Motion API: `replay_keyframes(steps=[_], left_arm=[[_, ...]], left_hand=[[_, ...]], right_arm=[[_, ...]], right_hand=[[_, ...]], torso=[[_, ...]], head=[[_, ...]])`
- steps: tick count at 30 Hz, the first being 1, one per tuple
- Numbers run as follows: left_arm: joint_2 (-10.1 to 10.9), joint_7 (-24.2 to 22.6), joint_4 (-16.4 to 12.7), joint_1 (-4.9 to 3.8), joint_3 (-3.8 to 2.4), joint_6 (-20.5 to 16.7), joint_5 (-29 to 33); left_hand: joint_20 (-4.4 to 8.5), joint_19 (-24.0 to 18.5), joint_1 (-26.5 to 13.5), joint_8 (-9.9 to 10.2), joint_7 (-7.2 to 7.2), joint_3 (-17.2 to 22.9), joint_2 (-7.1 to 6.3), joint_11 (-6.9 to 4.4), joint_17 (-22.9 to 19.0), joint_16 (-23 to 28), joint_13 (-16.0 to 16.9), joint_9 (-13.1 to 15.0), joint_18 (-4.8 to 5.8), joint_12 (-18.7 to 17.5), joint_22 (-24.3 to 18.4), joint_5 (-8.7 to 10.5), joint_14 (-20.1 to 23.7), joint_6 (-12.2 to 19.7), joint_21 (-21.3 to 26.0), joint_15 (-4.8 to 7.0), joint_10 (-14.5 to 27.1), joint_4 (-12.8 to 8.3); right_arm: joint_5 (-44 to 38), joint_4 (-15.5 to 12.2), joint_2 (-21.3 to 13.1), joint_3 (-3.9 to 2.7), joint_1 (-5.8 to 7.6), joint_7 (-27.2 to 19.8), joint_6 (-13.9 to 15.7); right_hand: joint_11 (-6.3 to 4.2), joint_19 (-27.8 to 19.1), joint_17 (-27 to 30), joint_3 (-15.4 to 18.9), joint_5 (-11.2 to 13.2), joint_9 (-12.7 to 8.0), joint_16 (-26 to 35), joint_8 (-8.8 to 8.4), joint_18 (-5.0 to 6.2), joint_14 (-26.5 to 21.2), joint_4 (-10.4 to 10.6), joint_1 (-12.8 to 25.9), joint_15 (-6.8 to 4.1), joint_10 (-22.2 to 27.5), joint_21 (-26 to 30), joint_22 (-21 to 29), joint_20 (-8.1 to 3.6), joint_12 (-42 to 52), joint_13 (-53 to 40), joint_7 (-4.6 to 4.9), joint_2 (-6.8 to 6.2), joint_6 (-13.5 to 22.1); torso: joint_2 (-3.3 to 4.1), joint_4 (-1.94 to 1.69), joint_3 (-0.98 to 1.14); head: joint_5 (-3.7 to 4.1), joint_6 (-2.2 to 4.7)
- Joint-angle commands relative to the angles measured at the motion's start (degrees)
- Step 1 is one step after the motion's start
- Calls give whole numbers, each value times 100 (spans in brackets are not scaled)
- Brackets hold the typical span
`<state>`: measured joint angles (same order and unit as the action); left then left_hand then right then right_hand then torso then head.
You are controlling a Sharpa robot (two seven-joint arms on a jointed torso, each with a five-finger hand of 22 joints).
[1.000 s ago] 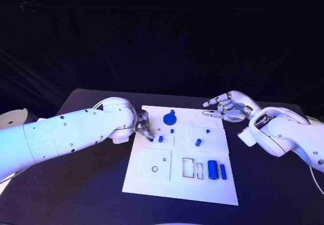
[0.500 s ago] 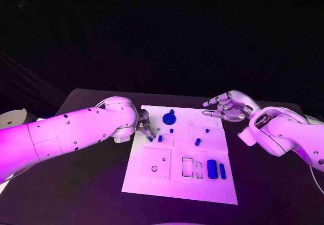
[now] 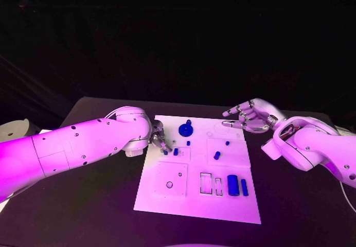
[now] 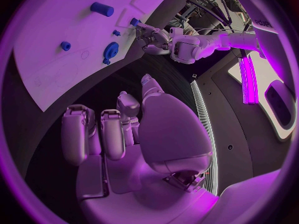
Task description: Assemble the parts on the task board
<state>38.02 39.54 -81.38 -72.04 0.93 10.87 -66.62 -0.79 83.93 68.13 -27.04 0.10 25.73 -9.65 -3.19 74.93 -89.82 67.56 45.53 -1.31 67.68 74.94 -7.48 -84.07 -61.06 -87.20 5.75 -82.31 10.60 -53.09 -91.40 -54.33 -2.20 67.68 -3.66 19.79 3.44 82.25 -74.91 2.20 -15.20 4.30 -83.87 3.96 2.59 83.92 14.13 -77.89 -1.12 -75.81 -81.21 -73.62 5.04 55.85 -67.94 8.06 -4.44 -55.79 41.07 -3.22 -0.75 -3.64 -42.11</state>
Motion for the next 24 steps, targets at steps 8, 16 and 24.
replay_keyframes(steps=[8,16,24], left_arm=[[-14,330,66,41,29,115,11],[24,346,75,44,27,-50,8],[124,316,-27,47,17,-390,8]], left_hand=[[49,509,-382,-38,15,-560,-123,-28,1507,-18,6,168,70,15,1316,-10,-593,-73,-75,35,-30,318],[50,529,-553,8,8,-1752,132,-27,1507,-18,10,423,82,16,1358,-24,-593,-80,-114,41,-34,609],[56,533,-719,43,3,-2176,296,-33,1507,-18,17,534,84,25,1368,-23,-593,-89,-121,45,-39,618]], right_arm=[[-8,-7,2,0,-2,-54,-37],[-7,-5,-1,0,-2,-54,-32],[-7,5,5,0,-3,-59,-35]], right_hand=[[-39,-32,-581,38,-36,6,47,19,98,388,7,-14,-14,18,27,16,-27,-19,21,5,44,-42],[-39,-32,-581,38,-36,6,47,19,98,388,7,-14,-14,18,27,16,-27,-19,21,5,44,-42],[-39,-32,-581,38,-36,6,47,19,98,388,7,-14,-14,18,27,16,-27,-19,21,5,44,-42]], torso=[[-4,0,-3],[-2,-1,-4],[-1,0,-7]], head=[[-7,8],[1,19],[-1,30]])
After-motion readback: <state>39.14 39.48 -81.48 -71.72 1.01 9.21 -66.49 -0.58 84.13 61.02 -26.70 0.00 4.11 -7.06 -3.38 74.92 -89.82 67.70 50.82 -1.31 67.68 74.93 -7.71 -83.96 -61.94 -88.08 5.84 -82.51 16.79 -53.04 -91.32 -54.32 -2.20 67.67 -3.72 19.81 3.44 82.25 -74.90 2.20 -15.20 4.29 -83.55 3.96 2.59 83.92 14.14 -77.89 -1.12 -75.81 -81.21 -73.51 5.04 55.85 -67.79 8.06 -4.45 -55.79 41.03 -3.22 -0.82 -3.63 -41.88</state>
